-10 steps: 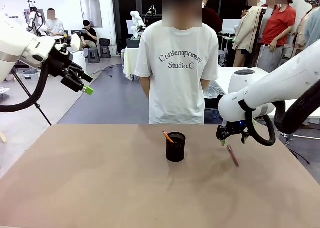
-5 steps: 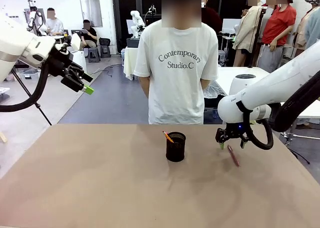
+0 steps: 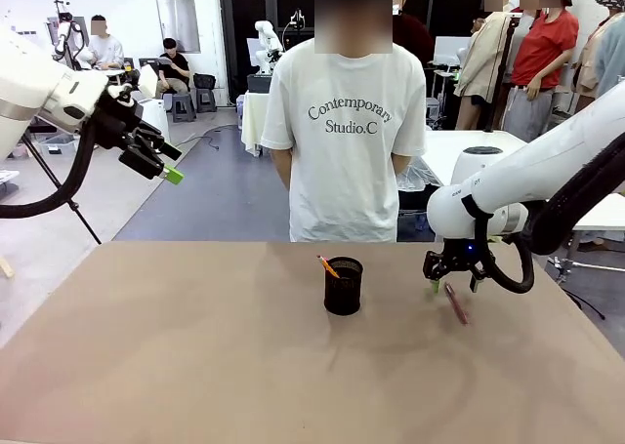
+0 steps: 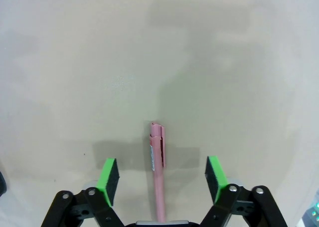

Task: Place the pens into the pen holder.
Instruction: Pick up a writing instrument from the table and place it into the Pen holder.

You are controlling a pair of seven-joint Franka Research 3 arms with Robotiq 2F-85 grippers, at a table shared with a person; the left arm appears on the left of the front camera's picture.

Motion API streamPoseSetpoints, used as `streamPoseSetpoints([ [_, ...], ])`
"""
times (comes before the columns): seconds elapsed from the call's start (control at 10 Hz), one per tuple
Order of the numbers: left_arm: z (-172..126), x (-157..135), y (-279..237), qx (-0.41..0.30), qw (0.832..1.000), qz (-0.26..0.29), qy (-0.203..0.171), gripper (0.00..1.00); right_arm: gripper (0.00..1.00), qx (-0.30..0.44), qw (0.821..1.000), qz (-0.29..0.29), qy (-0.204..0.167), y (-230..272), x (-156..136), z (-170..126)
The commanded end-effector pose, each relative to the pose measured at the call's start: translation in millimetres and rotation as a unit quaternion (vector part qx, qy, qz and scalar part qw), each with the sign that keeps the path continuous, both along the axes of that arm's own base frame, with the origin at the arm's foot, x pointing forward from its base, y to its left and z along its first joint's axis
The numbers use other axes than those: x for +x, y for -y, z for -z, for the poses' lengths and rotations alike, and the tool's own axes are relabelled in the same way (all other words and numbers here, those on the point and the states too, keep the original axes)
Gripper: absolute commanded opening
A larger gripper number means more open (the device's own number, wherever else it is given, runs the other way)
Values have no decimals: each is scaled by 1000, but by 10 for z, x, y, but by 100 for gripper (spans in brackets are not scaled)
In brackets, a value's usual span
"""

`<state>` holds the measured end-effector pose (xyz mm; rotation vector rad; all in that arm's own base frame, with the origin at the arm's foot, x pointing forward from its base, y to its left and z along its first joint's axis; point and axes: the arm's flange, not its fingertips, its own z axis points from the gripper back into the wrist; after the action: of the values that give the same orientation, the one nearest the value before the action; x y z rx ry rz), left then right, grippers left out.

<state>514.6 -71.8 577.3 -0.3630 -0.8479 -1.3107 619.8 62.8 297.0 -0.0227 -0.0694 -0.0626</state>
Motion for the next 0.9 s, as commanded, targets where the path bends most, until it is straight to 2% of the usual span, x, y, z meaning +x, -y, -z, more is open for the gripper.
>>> streamPoseSetpoints([
  [0.0,-8,-8,-15,1,1000,-3,2,100,51,9,1000,-11,-5,16,89,-24],
  [0.2,-8,-8,-15,1,1000,-3,2,100,11,10,1000,-8,-7,24,99,-23],
  [0.3,-8,-8,-15,1,1000,-3,2,100,0,10,1000,-7,-7,20,107,-17],
  [0.8,-8,-8,-15,1,1000,-3,2,100,0,12,1000,-5,-11,16,94,-12],
])
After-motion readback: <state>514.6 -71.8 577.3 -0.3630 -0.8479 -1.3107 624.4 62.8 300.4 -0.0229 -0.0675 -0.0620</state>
